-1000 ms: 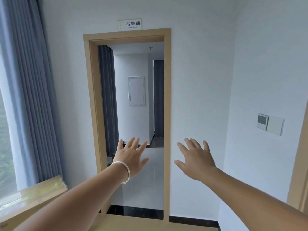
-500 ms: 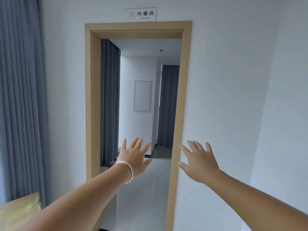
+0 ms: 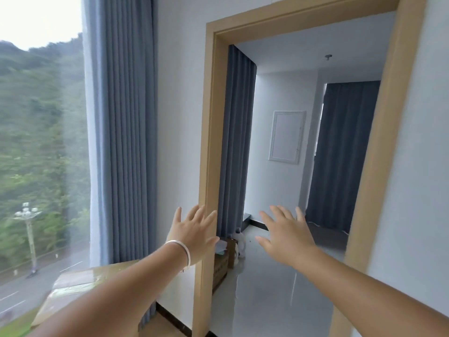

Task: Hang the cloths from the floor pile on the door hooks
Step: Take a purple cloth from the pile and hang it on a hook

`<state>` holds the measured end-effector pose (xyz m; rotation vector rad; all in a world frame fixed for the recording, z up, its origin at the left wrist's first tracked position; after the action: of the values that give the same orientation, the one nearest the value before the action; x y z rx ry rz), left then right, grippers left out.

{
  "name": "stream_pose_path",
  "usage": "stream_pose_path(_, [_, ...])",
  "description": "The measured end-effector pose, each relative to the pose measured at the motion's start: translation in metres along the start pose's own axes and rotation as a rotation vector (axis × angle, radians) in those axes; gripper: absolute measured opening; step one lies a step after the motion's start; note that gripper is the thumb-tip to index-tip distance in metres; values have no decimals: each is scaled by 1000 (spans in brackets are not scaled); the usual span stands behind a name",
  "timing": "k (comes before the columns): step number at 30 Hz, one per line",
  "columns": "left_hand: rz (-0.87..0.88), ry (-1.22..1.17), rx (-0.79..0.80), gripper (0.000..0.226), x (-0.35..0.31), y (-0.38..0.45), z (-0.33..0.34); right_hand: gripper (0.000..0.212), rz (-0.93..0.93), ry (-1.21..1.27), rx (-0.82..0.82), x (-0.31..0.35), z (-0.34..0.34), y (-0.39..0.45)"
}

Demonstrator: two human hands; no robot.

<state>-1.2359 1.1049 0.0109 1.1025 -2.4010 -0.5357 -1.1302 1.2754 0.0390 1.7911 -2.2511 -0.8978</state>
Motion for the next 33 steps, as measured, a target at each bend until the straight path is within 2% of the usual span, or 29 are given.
stream_pose_path(5, [-187, 82, 105, 69, 89, -10, 38, 70, -192, 150, -52, 82, 38, 83])
stream_pose_path(14, [-606, 303, 236, 69, 244, -73, 53, 67, -568, 400, -130, 251, 66, 190])
stream_pose_path(21, [-874, 431, 389, 70, 318, -169, 52, 67, -821, 603, -103, 395, 69, 195])
stream_pose_path(25, [-966, 483, 432, 70, 354, -220, 55, 67, -936, 660, -107, 467, 67, 184])
stream_pose_path(33, [-1100, 429, 520, 67, 452, -325, 117, 64, -1077, 623, -55, 632, 101, 168])
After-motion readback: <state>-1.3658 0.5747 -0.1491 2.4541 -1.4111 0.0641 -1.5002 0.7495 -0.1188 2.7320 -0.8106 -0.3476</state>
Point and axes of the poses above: each hand's wrist, its own y-axis towards the middle knuckle, its own z-axis out of the palm, x = y × z, the point moved 10 cm from there along y, towards the middle knuckle, and after that the axes turned 5 degrees about -x, right-handed, at the moved point
